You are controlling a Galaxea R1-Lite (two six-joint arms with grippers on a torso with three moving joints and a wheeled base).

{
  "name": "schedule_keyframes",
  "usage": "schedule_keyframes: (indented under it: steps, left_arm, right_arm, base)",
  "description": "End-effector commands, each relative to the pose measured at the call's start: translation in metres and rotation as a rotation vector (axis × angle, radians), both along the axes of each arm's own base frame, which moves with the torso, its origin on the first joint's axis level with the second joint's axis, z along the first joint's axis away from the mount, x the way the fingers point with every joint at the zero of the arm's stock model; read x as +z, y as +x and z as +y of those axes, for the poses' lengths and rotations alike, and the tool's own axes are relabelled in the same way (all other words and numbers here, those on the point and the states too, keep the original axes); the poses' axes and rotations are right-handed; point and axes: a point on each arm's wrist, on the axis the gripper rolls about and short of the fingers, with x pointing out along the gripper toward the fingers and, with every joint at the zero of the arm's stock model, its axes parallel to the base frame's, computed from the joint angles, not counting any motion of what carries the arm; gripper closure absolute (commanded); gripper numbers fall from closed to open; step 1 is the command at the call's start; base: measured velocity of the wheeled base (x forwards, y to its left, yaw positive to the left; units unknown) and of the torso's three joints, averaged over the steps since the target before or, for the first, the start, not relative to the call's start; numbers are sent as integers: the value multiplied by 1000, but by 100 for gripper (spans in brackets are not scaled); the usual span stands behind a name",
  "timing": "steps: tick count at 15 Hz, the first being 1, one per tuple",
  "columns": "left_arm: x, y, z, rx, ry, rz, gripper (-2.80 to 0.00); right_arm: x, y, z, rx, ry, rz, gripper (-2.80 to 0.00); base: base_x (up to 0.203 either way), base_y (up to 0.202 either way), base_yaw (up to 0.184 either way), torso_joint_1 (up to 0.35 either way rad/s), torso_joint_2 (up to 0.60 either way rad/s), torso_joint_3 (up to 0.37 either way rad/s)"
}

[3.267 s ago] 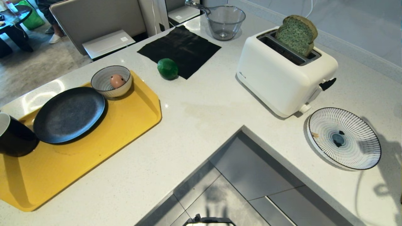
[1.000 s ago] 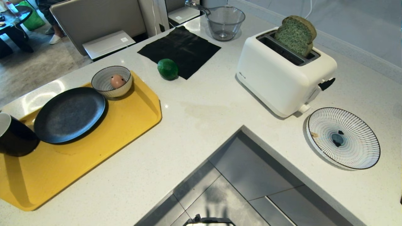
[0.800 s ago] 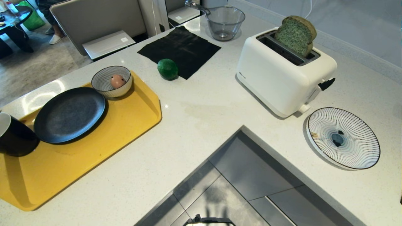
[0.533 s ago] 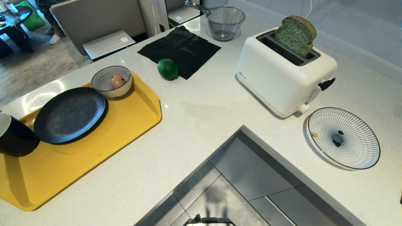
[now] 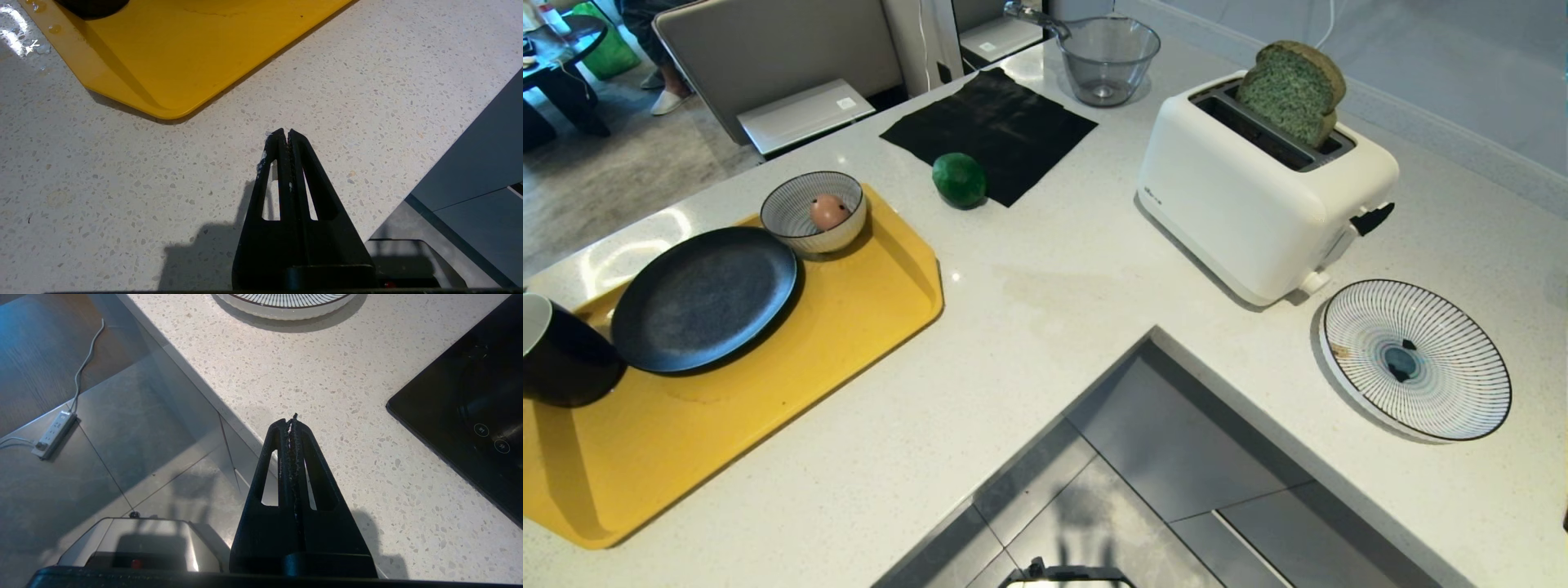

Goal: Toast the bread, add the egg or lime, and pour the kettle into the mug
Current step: Put the fruit on a plate

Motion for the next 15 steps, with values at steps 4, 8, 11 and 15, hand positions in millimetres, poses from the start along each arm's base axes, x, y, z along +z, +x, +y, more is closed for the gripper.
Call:
schedule_keyframes:
  steps: [4, 8, 11, 15]
  left_arm:
    - [-5, 1, 0, 1, -1, 16, 0]
    - [-5, 1, 0, 1, -1, 16, 0]
    - [-5, 1, 0, 0, -1, 16, 0]
    - [-5, 1, 0, 0, -1, 16, 0]
  right_arm:
    - [0, 0, 0, 0, -1, 2, 0]
    - [0, 0, 0, 0, -1, 2, 0]
    - [0, 0, 0, 0, -1, 2, 0]
    - [0, 0, 0, 1, -1, 2, 0]
  base:
    - [0, 0, 0, 0, 0, 0]
    - [0, 0, 0, 0, 0, 0]
    - [0, 0, 0, 0, 0, 0]
    - [0, 0, 0, 0, 0, 0]
